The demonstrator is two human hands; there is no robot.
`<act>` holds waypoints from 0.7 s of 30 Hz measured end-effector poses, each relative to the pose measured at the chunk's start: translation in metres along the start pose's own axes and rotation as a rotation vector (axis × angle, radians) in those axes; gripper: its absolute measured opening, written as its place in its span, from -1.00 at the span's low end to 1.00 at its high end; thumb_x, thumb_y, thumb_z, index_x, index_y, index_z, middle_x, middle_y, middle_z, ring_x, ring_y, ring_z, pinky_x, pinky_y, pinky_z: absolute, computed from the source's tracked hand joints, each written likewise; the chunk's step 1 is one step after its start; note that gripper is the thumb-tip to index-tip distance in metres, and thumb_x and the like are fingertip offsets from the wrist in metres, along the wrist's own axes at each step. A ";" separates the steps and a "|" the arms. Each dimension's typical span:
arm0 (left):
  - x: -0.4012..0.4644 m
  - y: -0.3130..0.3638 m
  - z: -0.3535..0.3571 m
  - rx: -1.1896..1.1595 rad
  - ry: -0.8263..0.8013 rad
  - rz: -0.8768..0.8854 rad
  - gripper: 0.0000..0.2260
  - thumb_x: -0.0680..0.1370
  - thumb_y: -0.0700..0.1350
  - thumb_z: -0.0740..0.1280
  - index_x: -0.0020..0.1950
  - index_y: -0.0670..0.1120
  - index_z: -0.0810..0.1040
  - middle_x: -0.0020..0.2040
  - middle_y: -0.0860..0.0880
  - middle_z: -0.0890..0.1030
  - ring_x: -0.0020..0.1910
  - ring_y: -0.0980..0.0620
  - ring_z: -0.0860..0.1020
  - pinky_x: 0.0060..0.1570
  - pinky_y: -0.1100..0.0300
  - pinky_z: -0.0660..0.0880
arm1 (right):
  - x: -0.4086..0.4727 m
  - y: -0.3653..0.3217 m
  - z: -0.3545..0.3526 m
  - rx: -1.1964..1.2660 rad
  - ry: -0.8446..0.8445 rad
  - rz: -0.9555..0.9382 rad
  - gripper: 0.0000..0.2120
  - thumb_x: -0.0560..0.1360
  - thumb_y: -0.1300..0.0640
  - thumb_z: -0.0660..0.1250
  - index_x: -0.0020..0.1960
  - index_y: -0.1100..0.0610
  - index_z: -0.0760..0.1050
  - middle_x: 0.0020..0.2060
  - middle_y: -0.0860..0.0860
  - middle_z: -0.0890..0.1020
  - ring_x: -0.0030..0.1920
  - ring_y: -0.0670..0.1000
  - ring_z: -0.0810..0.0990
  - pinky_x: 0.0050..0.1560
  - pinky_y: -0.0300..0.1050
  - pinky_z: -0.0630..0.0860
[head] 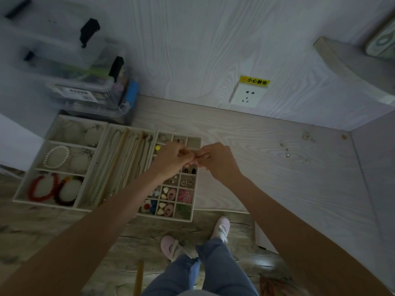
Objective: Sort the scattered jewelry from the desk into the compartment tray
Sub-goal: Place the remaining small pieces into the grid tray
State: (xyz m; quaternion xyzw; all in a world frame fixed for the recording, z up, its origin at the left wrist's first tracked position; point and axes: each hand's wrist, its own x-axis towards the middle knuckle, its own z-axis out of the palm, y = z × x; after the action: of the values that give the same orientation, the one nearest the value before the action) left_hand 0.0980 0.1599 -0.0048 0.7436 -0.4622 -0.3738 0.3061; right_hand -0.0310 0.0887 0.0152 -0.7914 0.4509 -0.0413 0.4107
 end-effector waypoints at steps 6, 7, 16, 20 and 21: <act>-0.002 -0.001 -0.002 -0.166 -0.090 -0.153 -0.84 0.58 -0.18 0.26 -0.17 -0.14 0.56 -0.26 0.01 0.59 -0.26 0.12 0.56 -0.10 0.22 0.51 | -0.002 0.002 0.003 -0.005 0.031 -0.022 -0.90 0.45 0.17 0.38 -0.06 0.09 0.66 -0.27 -0.06 0.62 -0.28 -0.08 0.57 -0.10 0.02 0.60; -0.002 -0.002 -0.002 -0.208 -0.098 -0.196 -0.86 0.58 -0.18 0.26 -0.11 -0.18 0.57 -0.24 0.00 0.59 -0.24 0.12 0.56 -0.09 0.24 0.51 | -0.002 0.001 0.004 -0.004 0.025 -0.028 -0.90 0.46 0.17 0.38 -0.06 0.09 0.65 -0.26 -0.06 0.62 -0.31 -0.13 0.54 -0.11 -0.01 0.60; -0.002 -0.003 -0.006 -0.423 -0.107 -0.379 -0.86 0.57 -0.24 0.25 -0.12 -0.21 0.57 -0.29 -0.06 0.56 -0.32 0.12 0.52 -0.44 0.43 0.41 | -0.002 -0.003 0.008 -0.239 -0.004 -0.078 -0.84 0.51 0.08 0.31 0.06 -0.02 0.62 0.02 -0.06 0.62 -0.04 -0.06 0.59 -0.10 -0.18 0.46; 0.001 -0.008 -0.008 -0.432 -0.130 -0.401 -0.87 0.56 -0.22 0.27 -0.13 -0.17 0.59 -0.31 -0.03 0.56 -0.35 0.14 0.52 -0.41 0.38 0.38 | -0.005 -0.004 0.011 -0.242 0.033 -0.084 -0.81 0.53 0.06 0.29 0.10 -0.03 0.60 0.00 -0.07 0.65 -0.03 -0.06 0.61 -0.06 -0.15 0.51; 0.001 -0.008 -0.008 -0.433 -0.126 -0.404 -0.87 0.57 -0.22 0.27 -0.13 -0.18 0.59 -0.32 -0.03 0.56 -0.36 0.14 0.52 -0.44 0.40 0.38 | -0.005 -0.003 0.012 -0.243 0.039 -0.080 -0.82 0.52 0.04 0.29 0.09 -0.03 0.59 -0.02 -0.08 0.65 -0.04 -0.07 0.61 -0.07 -0.16 0.51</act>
State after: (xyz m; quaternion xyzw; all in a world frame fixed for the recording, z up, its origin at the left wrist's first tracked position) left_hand 0.1087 0.1627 -0.0072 0.7132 -0.2326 -0.5623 0.3480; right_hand -0.0267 0.1007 0.0109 -0.8518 0.4284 -0.0182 0.3008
